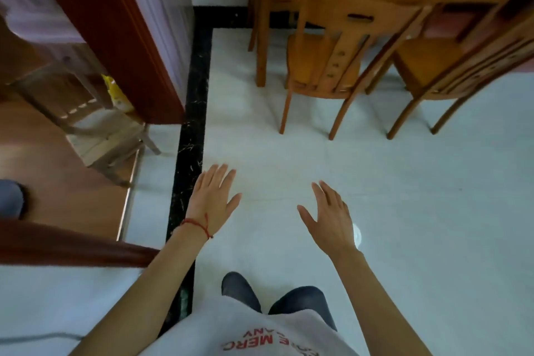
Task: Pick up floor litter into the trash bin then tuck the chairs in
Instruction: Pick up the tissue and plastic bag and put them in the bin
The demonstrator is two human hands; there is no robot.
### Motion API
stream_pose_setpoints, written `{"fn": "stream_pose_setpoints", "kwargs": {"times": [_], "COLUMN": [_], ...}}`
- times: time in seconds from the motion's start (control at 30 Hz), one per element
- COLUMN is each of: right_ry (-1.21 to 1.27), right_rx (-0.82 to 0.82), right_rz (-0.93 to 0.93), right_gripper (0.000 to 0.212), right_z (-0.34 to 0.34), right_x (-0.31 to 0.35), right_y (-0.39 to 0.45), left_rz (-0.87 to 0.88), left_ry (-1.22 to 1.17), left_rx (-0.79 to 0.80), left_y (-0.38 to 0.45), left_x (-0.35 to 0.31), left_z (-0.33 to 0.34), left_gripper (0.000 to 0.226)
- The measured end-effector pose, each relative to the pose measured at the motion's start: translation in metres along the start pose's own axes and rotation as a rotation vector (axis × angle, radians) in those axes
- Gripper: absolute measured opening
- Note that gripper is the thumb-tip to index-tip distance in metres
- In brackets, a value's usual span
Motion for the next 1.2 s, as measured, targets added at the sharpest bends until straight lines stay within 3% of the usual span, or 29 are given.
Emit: {"fn": "stream_pose_setpoints", "kwargs": {"times": [0.3,0.53,0.87,1.2], "right_ry": [0.110,0.158,0.225,0.270], "right_rx": [-0.132,-0.252,-0.461,-0.546], "right_rz": [0.316,0.607,1.058,1.292], "right_gripper": [0.061,0.060,0.058,0.056], "right_z": [-0.036,-0.049,-0.045,-0.036], "right_x": [-0.128,-0.202,-0.239,-0.260], "right_y": [-0.028,-0.070,-0.121,-0.135], "left_rz": [0.317,0.625,1.096,1.322], "left_ry": [-0.040,0.010,0.056,0.052], "left_rx": [0.055,0.137,0.216,0.295], "left_y": [0.085,0.130,0.198,0.220], "left_x": [-0.122,-0.212,-0.314,-0.385], "left_z": [0.020,0.041,0.063,0.088], "left_gripper": [0.080,0.057,0.057,0.056]}}
Point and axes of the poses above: each hand's wrist, its own y-axis towards the middle knuckle, its own z-axis out of the palm, x = y × z, the point moved 2 cm from there along y, towards the middle knuckle, and after that the axes turned 13 degrees about z, right-handed, at the moved point
